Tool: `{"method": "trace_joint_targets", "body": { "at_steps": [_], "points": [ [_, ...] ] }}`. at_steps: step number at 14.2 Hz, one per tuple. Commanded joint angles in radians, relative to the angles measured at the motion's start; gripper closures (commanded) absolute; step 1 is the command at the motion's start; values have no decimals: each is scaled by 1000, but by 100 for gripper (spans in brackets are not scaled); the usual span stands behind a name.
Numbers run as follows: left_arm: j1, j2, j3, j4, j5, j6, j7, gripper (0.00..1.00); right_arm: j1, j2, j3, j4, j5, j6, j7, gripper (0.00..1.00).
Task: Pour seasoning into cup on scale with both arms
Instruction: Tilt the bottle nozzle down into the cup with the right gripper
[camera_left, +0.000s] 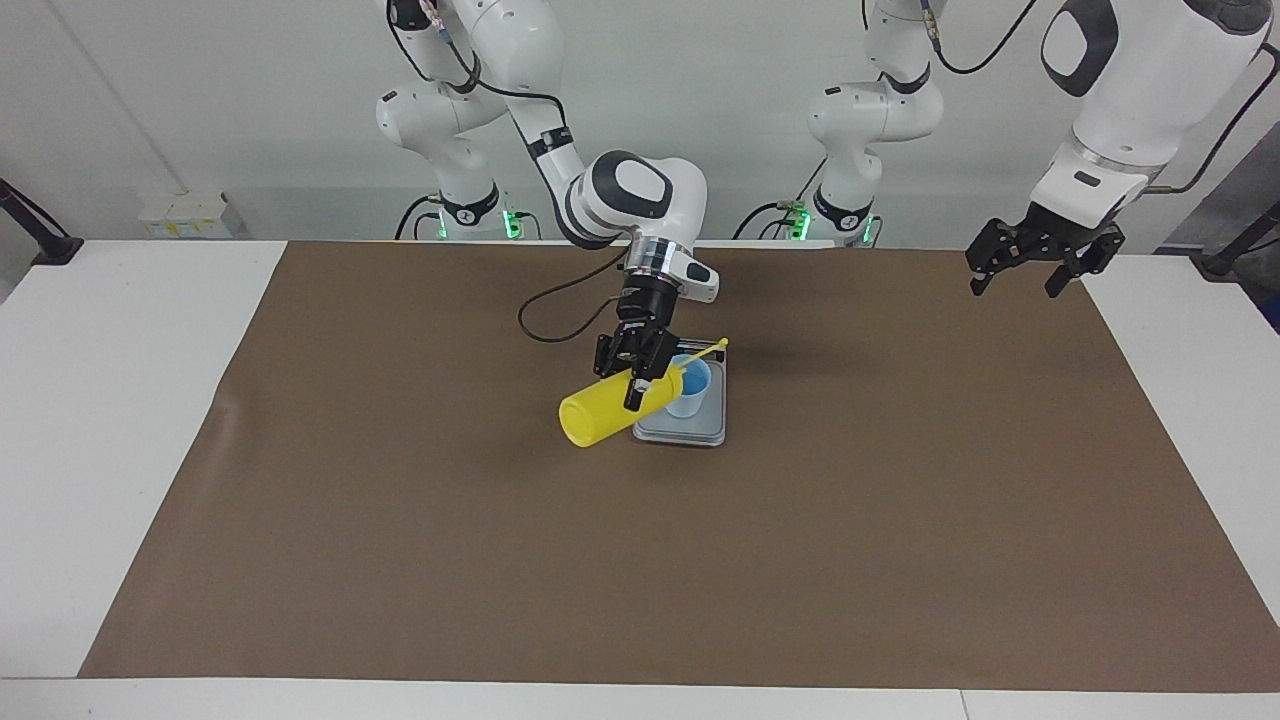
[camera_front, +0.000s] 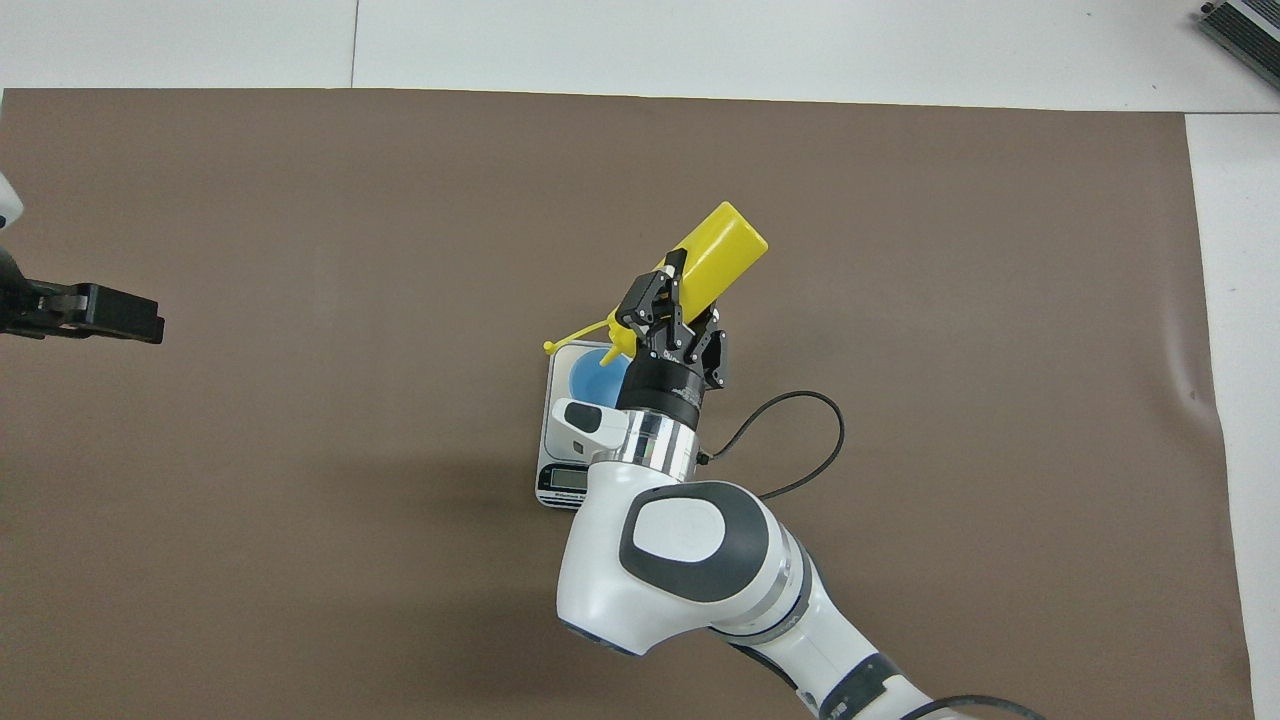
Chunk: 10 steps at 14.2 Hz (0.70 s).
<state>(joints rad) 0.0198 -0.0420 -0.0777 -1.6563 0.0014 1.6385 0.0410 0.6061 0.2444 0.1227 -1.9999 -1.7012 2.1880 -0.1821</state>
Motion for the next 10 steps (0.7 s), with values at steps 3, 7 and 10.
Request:
{"method": "trace_joint_targets", "body": {
  "at_steps": [3, 7, 10],
  "points": [
    [9, -30, 1, -34, -14, 6, 7, 0, 32, -19, 5, -46, -66, -57, 67, 100],
    [8, -30, 1, -34, -14, 7, 7, 0, 23, -22, 5, -42, -61, -44, 67, 100],
    [9, -30, 1, -34, -14, 7, 7, 0, -34, -56, 5, -34, -23, 48, 64, 100]
  ]
}}
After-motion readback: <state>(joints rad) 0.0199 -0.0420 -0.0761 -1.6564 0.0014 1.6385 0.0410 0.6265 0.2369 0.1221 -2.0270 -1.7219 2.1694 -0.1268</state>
